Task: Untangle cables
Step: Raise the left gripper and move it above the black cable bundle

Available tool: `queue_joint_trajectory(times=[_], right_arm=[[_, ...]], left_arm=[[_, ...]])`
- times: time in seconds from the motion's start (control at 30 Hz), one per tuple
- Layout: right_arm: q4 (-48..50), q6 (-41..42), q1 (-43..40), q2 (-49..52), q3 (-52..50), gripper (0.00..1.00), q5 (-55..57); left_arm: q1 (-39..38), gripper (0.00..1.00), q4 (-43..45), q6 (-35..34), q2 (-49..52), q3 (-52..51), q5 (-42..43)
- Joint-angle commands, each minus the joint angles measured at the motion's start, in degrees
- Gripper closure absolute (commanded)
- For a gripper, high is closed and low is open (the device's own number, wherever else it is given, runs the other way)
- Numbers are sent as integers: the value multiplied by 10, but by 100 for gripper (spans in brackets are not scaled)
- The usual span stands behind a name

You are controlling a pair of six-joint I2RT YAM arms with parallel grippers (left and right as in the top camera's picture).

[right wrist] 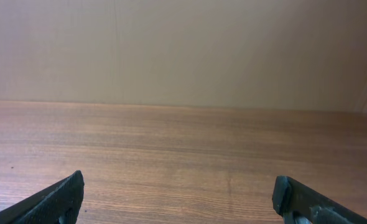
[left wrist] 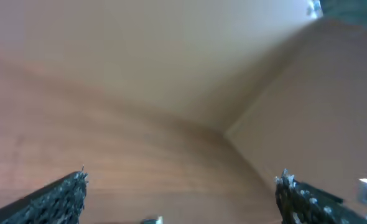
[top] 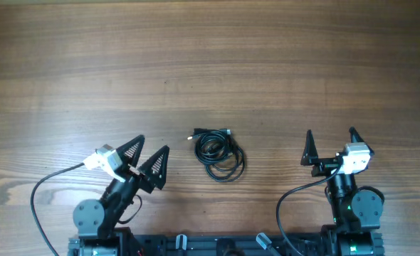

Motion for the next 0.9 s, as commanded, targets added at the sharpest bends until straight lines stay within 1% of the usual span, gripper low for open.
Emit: queue_joint_trajectory(times=[0.0,0.23,0.4,0.47,0.5,0.57,0.63,0.73,0.77,0.83,0.87], right_arm=[[1,-6,-2,0,-1,0,-11],[1,-6,-2,0,-1,0,-11],[1,-6,-2,0,-1,0,-11],[1,-6,-2,0,-1,0,-11],[1,-6,-2,0,-1,0,-11],[1,-6,-2,0,-1,0,-11],[1,-6,-2,0,-1,0,-11],[1,-6,-2,0,-1,0,-11],[1,-6,-2,0,-1,0,-11],[1,-6,-2,0,-1,0,-11],[1,-6,-2,0,-1,0,-11]], left_arm=[[-2,0,70,-20,-3,5,25],[-2,0,65,-20,-3,66,5],[-2,0,24,-18,1,120,-76],[-2,0,11,-15,16,147,-83],[-2,0,-11,-10,31,168,-82],[-2,0,-97,2,80,226,-82],[-2,0,-185,35,143,292,-82],[-2,0,-326,86,257,416,-82],[-2,0,-378,88,301,464,-83],[-2,0,-449,91,361,525,-83],[-2,0,-489,108,394,557,-83]])
